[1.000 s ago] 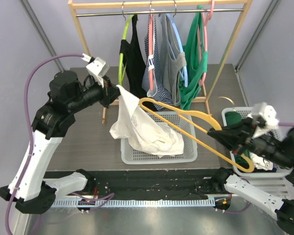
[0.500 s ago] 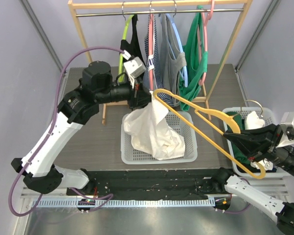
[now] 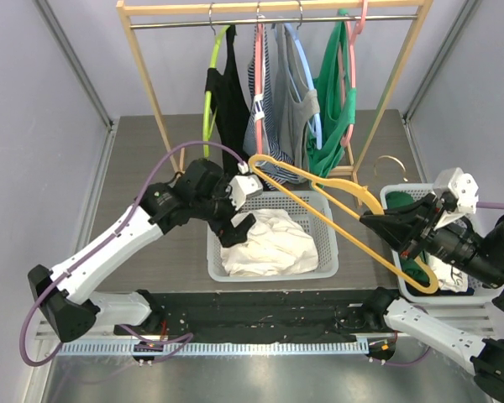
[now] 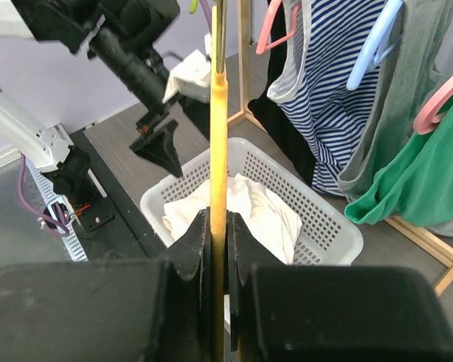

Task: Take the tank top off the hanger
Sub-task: Place the hanger at the clothesline.

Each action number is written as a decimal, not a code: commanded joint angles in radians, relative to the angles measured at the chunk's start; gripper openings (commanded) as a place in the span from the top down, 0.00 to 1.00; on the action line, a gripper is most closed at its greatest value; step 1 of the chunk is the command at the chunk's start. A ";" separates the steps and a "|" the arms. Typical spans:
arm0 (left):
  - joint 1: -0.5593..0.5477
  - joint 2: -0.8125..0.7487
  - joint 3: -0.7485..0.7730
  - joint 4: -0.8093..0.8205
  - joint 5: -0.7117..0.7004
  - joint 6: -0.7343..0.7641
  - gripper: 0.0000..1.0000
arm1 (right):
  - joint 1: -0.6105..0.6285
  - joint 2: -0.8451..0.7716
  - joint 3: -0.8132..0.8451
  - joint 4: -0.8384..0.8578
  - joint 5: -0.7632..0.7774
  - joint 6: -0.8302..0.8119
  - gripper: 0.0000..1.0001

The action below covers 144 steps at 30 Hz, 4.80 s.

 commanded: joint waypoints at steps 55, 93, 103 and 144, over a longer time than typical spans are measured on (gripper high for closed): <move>-0.004 -0.251 0.332 -0.323 0.311 0.338 0.02 | 0.002 0.366 -0.100 0.087 -0.571 -0.261 0.99; -0.002 -0.174 0.461 -0.547 0.316 0.502 1.00 | 0.002 0.350 -0.107 0.161 -0.457 -0.252 0.91; -0.002 -0.169 0.481 -0.573 0.333 0.544 1.00 | 0.002 0.287 -0.094 0.236 -0.382 -0.198 0.45; 0.243 -0.456 0.552 -0.109 -0.517 -0.077 1.00 | 0.002 0.119 -0.066 0.342 0.130 0.018 0.18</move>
